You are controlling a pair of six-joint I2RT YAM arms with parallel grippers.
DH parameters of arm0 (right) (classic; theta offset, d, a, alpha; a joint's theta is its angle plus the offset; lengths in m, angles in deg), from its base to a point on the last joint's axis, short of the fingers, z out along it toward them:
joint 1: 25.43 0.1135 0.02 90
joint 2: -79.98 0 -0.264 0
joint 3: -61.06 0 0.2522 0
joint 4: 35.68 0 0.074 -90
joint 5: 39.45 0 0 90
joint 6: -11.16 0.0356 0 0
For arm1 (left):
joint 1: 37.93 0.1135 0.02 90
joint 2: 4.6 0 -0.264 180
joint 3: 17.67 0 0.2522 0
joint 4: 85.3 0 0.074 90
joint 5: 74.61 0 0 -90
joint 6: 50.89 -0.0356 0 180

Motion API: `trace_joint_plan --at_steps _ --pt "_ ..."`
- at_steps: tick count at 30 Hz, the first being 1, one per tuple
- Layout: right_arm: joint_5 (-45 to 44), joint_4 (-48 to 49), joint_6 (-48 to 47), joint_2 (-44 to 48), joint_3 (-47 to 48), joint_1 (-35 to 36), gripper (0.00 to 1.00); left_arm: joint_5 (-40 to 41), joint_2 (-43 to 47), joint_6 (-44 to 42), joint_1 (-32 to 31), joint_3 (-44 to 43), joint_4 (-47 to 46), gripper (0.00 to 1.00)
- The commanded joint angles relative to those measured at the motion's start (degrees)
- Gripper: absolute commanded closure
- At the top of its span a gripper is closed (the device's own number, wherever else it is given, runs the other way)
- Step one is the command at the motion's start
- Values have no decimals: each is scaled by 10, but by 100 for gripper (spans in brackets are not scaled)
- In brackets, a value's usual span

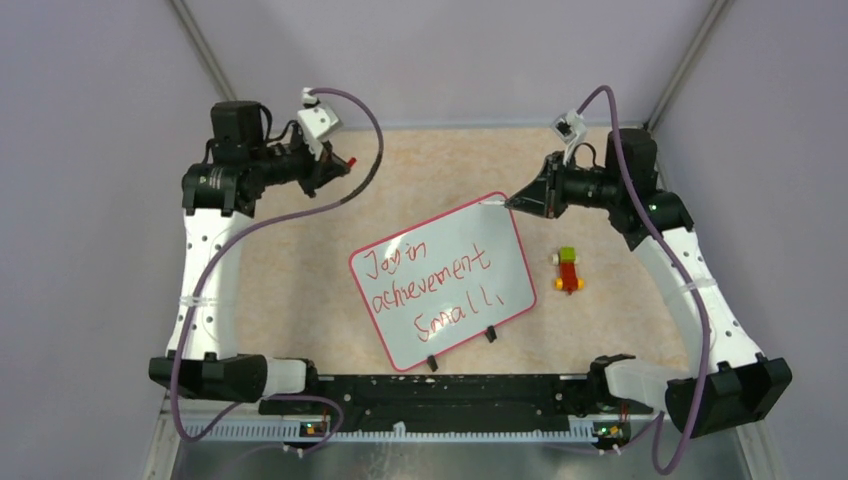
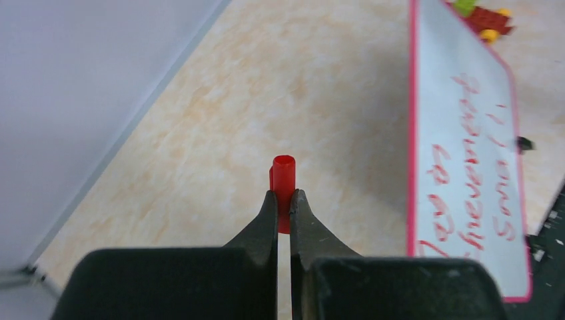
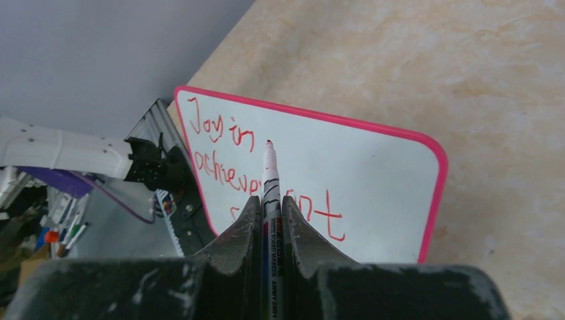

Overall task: Write a sentence on the whiteboard
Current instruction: Close the whiteboard marker at the center of the board.

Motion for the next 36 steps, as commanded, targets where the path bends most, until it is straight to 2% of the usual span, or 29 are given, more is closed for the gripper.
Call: trace_joint_plan --at_steps 1,4,8,15,24,36 --pt "103 81 69 20 -28 -7 100 -65 -11 -42 -73 -39 113 100" --pt "141 111 106 24 -54 -7 100 -56 -21 -46 -148 -37 154 100" --pt "164 126 127 25 -85 -7 100 36 -31 -35 -258 -7 156 100" --pt "198 154 173 26 -131 5 100 141 -54 -4 -366 11 134 100" --pt "187 181 189 18 -146 47 100 157 -61 22 -415 23 110 100" --pt "178 192 192 6 -151 79 100 131 -76 33 -421 9 103 100"
